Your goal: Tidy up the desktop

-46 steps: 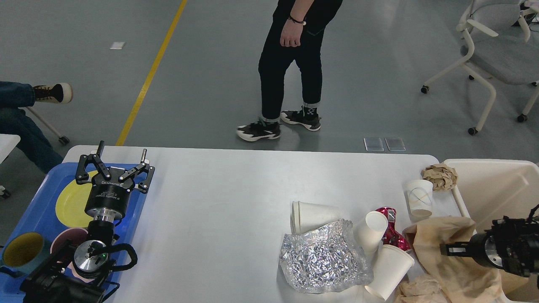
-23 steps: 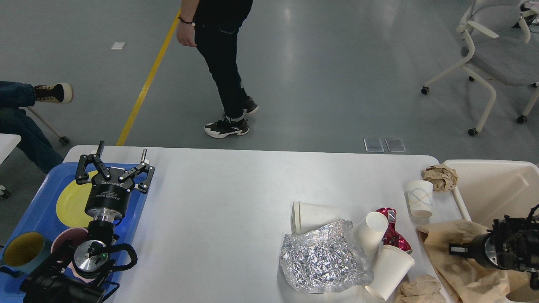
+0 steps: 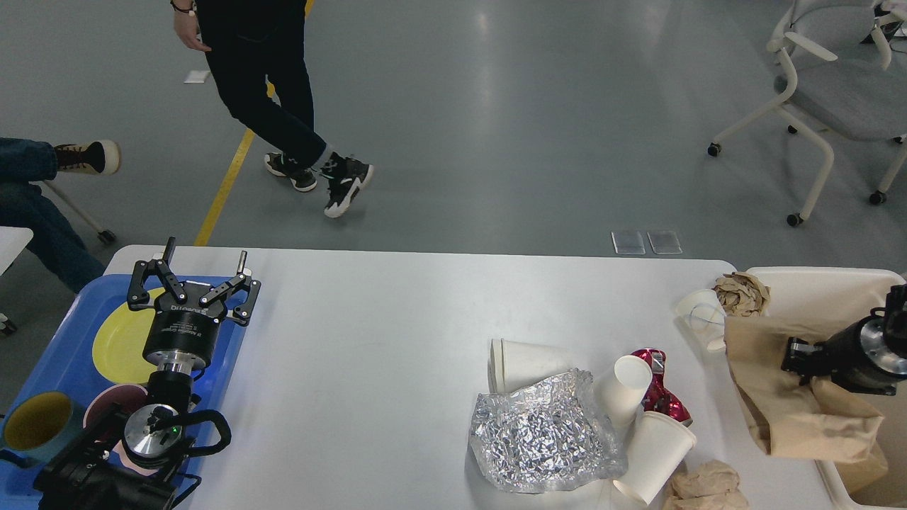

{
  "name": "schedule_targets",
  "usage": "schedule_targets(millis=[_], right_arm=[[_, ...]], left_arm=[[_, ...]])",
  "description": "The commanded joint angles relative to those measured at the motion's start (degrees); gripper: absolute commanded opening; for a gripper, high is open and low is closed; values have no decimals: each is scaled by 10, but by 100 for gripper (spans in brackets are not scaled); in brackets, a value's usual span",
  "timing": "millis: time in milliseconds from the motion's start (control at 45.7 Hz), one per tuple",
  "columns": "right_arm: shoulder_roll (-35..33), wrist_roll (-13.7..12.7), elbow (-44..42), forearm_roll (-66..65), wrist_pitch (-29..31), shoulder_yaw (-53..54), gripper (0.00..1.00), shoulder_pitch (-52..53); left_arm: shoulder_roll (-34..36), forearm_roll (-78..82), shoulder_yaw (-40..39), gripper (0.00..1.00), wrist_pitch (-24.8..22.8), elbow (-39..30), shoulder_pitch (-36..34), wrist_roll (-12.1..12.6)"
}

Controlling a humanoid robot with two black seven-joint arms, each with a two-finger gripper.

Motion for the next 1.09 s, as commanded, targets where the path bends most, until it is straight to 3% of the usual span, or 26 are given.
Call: schedule_targets(millis=[0,153,307,482,591,744,876,985,1073], right_arm=[[-25,-43,57,38,84,-47,0,132],[-4,-50,123,138,137,-189,0,267],[61,-51,271,166,131,-302,0,415],[69,-56,391,176,129,-342,0,543],[55,-85,440,176,118,-352,0,597],[40,-99,444,176,86,-354,0,600],[-11,-104,421,174,17,-362,0,577],[-86,-135,344,168,-40,-338,0,489],[-134,-137,259,167,-62,-272,0,389]], left_arm=[[0,0,0,96,0,0,0,0],[0,0,0,96,0,0,0,0],[0,0,0,96,0,0,0,0],[0,0,0,96,0,0,0,0],[0,0,0,96,0,0,0,0],[0,0,0,96,0,0,0,0],[0,0,0,96,0,0,0,0],[0,0,0,96,0,0,0,0],[0,1,0,96,0,0,0,0]])
